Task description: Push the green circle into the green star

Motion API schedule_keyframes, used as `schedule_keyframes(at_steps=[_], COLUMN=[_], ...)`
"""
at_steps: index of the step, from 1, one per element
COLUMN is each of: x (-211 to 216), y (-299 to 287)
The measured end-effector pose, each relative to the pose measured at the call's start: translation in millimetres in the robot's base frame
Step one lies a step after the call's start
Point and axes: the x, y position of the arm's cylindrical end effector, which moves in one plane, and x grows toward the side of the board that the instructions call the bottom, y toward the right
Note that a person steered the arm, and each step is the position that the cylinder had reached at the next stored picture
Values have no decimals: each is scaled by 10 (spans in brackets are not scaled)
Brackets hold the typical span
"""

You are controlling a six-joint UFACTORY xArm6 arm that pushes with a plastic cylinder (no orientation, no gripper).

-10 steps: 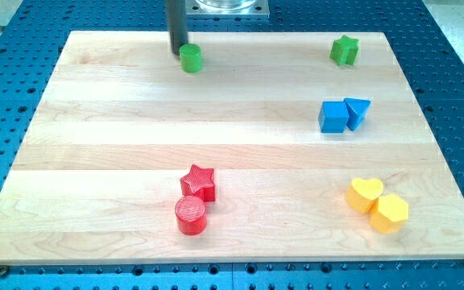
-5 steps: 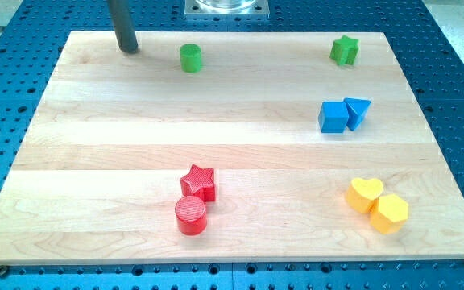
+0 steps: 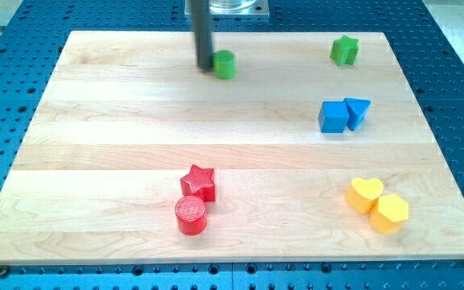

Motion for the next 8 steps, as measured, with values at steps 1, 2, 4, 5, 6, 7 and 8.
schedule_keyframes(at_steps=[1,2,4,5,6,7,8], x=[244,342,136,-120,-316,-273,-19], y=[-121,282,484,292,758,1400,961])
